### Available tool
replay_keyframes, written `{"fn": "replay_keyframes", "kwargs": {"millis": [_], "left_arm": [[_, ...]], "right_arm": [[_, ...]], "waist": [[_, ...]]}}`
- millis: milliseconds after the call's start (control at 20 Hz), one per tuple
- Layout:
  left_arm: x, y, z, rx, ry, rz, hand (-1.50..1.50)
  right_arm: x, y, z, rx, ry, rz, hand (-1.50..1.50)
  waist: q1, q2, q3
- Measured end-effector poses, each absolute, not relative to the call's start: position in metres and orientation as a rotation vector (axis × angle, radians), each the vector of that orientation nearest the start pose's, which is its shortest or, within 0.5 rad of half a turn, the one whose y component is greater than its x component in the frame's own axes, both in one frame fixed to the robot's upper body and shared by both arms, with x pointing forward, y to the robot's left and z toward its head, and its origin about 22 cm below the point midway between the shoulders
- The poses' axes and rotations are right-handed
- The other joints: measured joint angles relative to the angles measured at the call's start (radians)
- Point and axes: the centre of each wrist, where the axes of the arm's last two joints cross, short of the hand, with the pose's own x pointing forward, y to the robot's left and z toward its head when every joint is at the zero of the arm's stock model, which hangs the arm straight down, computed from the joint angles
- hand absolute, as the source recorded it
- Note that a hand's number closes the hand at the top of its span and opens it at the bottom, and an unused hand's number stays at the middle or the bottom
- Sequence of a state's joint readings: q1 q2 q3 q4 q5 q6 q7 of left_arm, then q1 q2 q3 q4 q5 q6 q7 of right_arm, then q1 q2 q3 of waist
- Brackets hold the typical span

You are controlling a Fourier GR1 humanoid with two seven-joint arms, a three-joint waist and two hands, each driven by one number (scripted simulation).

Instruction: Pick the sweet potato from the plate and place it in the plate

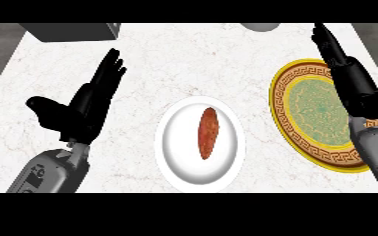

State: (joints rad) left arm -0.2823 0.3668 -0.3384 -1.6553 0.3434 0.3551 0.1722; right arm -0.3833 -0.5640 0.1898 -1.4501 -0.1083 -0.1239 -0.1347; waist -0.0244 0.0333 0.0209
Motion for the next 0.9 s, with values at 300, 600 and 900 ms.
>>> {"fn": "replay_keyframes", "kwargs": {"millis": [300, 600, 900], "left_arm": [[0.262, 0.224, 0.027, 0.036, -1.367, -0.056, 0.00], [0.239, 0.232, -0.009, 0.027, -1.232, -0.011, 0.00], [0.229, 0.236, -0.026, 0.012, -1.190, -0.003, 0.00]], "right_arm": [[0.328, -0.277, 0.108, -0.196, -1.902, 0.246, 1.50], [0.314, -0.291, 0.069, -0.550, -1.784, 0.070, -1.50], [0.277, -0.268, 0.045, -0.522, -1.831, -0.037, -1.50]], "waist": [[0.026, -0.023, -0.016], [0.018, -0.030, -0.023], [0.019, -0.034, -0.021]]}}
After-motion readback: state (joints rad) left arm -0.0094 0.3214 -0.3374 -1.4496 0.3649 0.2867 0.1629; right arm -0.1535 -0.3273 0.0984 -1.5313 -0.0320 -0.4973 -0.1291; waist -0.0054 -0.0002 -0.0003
